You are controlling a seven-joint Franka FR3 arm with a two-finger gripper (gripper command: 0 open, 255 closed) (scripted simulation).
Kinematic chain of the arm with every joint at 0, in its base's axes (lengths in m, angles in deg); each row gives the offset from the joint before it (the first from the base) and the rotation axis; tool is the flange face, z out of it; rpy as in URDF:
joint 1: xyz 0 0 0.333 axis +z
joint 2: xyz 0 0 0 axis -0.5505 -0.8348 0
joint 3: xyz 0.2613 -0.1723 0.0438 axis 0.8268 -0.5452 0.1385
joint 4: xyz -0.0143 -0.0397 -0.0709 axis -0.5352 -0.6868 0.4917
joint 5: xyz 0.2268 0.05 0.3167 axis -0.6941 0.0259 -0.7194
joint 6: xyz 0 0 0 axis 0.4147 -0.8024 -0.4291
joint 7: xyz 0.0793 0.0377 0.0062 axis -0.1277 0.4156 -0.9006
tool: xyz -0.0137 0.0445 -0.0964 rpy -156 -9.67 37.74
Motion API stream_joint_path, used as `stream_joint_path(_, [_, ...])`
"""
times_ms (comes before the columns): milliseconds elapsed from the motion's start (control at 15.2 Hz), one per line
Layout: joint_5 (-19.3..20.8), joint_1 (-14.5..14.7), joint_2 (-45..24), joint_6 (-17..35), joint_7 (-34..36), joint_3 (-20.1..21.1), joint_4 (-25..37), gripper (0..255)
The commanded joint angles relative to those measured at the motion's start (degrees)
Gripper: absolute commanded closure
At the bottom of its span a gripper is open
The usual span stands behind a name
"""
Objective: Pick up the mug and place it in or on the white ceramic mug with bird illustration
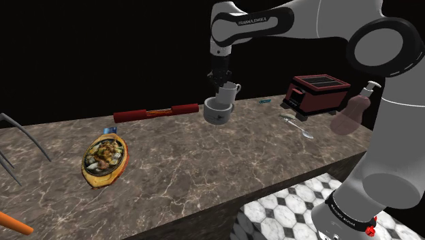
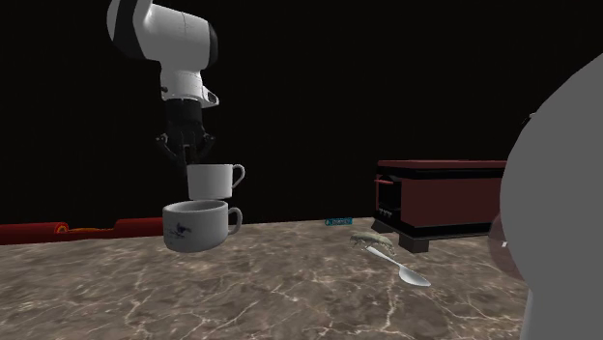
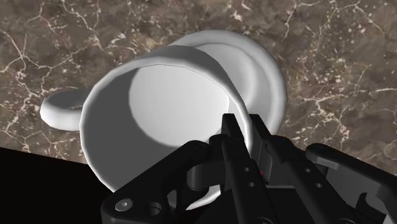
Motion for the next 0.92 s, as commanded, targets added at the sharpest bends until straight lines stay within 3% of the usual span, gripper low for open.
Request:
stream_joint_path(0, [0.04,0.03,-0.25,1.60,0.14,0.01,-1.32,255])
stream_joint_path(660, [0.07,0.01,-0.44,2.88,0.19,0.02,-2.41,255])
stream_joint_path(726, [0.07,-0.02,-0.51,2.89,0.16,0.00,-2.35,0])
stream_joint_path(858, [0.07,0.01,-0.33,3.05,0.22,0.02,-2.69,0])
